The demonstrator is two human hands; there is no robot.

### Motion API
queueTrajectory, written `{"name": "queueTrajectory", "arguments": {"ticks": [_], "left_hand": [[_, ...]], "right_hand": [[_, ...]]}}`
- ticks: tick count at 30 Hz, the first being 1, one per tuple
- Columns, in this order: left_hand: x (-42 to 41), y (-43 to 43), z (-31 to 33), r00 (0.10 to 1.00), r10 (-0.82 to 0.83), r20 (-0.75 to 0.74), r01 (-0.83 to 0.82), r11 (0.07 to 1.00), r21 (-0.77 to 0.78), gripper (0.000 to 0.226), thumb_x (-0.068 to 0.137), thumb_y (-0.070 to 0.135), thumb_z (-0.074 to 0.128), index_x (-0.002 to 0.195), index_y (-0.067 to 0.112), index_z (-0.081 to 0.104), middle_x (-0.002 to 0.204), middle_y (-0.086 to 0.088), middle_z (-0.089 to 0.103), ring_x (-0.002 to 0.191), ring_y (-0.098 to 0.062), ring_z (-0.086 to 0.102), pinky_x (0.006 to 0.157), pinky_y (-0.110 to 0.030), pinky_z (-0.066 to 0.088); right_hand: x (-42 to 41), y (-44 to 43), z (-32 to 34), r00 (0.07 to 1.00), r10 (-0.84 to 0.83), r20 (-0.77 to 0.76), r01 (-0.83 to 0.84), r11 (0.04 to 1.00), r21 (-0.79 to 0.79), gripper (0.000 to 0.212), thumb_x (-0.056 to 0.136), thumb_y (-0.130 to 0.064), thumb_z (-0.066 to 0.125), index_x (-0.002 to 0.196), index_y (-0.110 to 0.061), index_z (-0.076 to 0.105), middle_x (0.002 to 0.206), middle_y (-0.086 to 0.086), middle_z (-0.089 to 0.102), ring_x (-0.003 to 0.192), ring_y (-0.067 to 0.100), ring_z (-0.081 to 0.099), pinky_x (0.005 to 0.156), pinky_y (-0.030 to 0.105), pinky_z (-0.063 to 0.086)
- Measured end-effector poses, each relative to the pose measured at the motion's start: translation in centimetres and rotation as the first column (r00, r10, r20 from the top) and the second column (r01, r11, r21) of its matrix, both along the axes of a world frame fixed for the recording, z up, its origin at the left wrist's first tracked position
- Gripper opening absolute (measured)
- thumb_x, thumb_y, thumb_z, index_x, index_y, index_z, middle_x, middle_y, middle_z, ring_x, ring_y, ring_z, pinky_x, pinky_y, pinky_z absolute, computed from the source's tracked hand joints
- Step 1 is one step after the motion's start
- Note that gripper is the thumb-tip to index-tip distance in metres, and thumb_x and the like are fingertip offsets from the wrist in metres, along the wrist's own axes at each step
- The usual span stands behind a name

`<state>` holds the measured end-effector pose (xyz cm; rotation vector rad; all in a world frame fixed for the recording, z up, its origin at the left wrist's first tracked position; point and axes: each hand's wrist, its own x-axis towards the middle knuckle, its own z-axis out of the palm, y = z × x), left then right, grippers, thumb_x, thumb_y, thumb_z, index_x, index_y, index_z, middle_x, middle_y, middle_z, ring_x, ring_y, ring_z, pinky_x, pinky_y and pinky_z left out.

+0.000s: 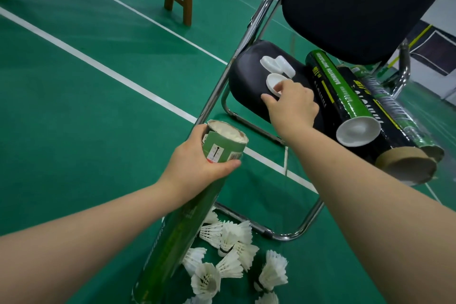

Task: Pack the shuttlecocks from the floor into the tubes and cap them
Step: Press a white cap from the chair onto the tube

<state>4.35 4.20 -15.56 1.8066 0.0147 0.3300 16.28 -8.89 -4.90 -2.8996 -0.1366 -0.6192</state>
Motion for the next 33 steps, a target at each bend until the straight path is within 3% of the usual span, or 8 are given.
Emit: {"name": "queueTrajectory", "arguments": {"ticks": [5,9,13,17,21,26,30,33], "left_hand": [[-0.4,-0.1,0.2,1.0,0.0,0.001,0.0,1.0,0.004,0.066,0.067,0.043,0.078,0.116,0.033,0.034,0.096,0.024,0.051,0.087,0.006,0.052,0.072,-0.015,0.044],[-1.2,-0.2,0.6,1.0,0.005,-0.006,-0.005,1.0,-0.016,0.063,0.068,0.042,0.078,0.115,0.033,0.037,0.096,0.019,0.056,0.088,0.002,0.056,0.072,-0.017,0.046],[-2.3,-0.3,1.0,1.0,-0.007,-0.014,0.007,1.0,-0.029,0.061,0.065,0.046,0.076,0.112,0.031,0.04,0.095,0.012,0.059,0.084,-0.006,0.06,0.065,-0.022,0.048],[-3.5,-0.6,1.3,0.999,-0.037,-0.021,0.036,0.999,-0.035,0.058,0.064,0.042,0.076,0.109,0.032,0.04,0.092,0.012,0.059,0.08,-0.005,0.059,0.061,-0.021,0.045],[-4.4,-0.5,1.5,0.998,-0.055,-0.01,0.055,0.998,-0.008,0.054,0.067,0.039,0.076,0.106,0.033,0.04,0.087,0.016,0.057,0.076,0.0,0.057,0.055,-0.012,0.042],[-5.1,-0.2,1.6,0.997,-0.081,-0.009,0.081,0.997,0.012,0.047,0.069,0.034,0.076,0.094,0.04,0.037,0.083,0.015,0.058,0.072,0.001,0.057,0.053,-0.007,0.042],[-5.1,-0.2,1.6,0.995,-0.099,-0.025,0.1,0.994,0.041,0.044,0.068,0.038,0.073,0.091,0.041,0.036,0.083,0.015,0.058,0.073,-0.001,0.058,0.055,-0.014,0.04],[-5.0,-0.2,1.6,0.995,-0.096,-0.02,0.097,0.994,0.055,0.044,0.067,0.038,0.072,0.089,0.041,0.034,0.084,0.018,0.055,0.074,0.0,0.055,0.056,-0.015,0.037]], "right_hand": [[-1.7,-0.3,-0.3,0.982,0.114,0.151,-0.123,0.991,0.05,0.015,0.093,-0.032,0.051,0.09,-0.019,0.057,0.105,0.001,0.056,0.109,0.025,0.044,0.087,0.037,0.032],[-6.8,0.4,-3.3,0.858,0.441,0.264,-0.497,0.842,0.211,0.01,0.088,-0.025,0.048,0.081,-0.019,0.044,0.1,-0.008,0.047,0.101,0.017,0.044,0.086,0.033,0.034],[-10.6,1.0,-4.4,0.795,0.583,0.168,-0.601,0.716,0.355,0.011,0.086,-0.021,0.046,0.077,-0.017,0.041,0.114,-0.01,0.044,0.111,0.006,0.039,0.094,0.018,0.031],[-12.3,1.3,-3.2,0.738,0.675,0.0,-0.624,0.683,0.379,0.016,0.08,-0.017,0.048,0.07,-0.025,0.038,0.125,-0.009,0.044,0.122,0.011,0.04,0.098,0.028,0.034],[-13.0,1.3,-2.1,0.717,0.672,-0.185,-0.589,0.726,0.355,0.009,0.076,-0.021,0.044,0.07,-0.015,0.042,0.137,-0.003,0.049,0.117,0.002,0.041,0.093,0.031,0.039],[-13.6,1.2,-1.5,0.725,0.655,-0.211,-0.633,0.755,0.169,0.019,0.08,-0.029,0.043,0.083,-0.011,0.047,0.121,0.001,0.058,0.108,0.011,0.049,0.085,0.038,0.042],[-13.9,1.0,-1.7,0.737,0.65,-0.183,-0.641,0.759,0.117,0.042,0.086,-0.04,0.039,0.122,-0.021,0.051,0.118,-0.005,0.058,0.103,0.008,0.046,0.084,0.026,0.035],[-14.0,1.2,-2.1,0.747,0.646,-0.155,-0.633,0.763,0.132,0.043,0.089,-0.035,0.038,0.127,-0.02,0.054,0.124,-0.006,0.058,0.113,0.008,0.046,0.089,0.021,0.03]]}}
